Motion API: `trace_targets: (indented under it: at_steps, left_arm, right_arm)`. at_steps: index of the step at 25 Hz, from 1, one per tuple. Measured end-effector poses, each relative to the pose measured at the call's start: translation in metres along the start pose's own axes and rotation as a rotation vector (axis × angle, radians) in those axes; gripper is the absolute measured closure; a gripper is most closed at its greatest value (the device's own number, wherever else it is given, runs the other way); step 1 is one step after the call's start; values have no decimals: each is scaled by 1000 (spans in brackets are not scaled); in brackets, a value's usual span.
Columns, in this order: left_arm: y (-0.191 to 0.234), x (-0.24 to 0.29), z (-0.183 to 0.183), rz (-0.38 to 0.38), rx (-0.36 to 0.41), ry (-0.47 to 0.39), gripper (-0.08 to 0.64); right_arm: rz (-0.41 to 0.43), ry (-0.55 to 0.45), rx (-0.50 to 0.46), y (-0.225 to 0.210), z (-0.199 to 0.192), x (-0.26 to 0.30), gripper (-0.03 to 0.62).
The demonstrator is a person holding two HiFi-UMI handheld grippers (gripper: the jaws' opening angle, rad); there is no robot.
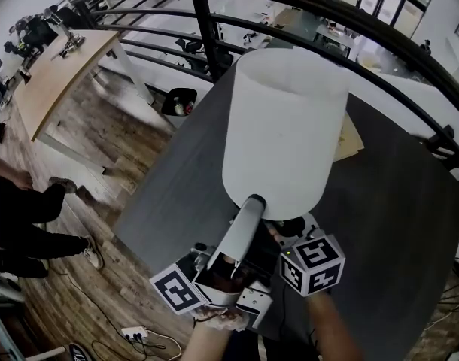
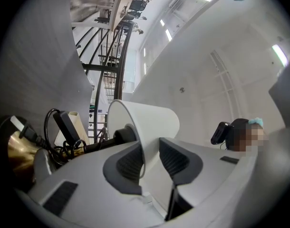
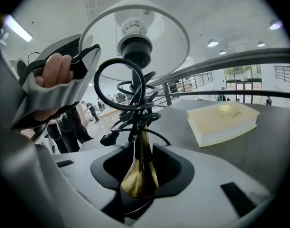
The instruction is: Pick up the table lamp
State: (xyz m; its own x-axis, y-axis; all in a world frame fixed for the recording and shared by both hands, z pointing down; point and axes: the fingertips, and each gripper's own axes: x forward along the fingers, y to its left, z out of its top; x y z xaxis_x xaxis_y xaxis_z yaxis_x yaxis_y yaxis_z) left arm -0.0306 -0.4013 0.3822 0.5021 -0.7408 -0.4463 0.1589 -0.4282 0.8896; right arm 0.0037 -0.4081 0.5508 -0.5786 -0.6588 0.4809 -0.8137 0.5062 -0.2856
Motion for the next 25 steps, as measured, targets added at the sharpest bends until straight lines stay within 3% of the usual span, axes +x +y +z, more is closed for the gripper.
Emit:
trace_targets:
  at_steps: [18,25]
  left_arm:
    - [0,-5,-8,5,0,31,434]
    - [-1,-6,-6,-2,1,43,436]
  right_arm:
    - [15,0,-19,0,-3,6,442]
    - [-12,-63,-27,0,2,5,453]
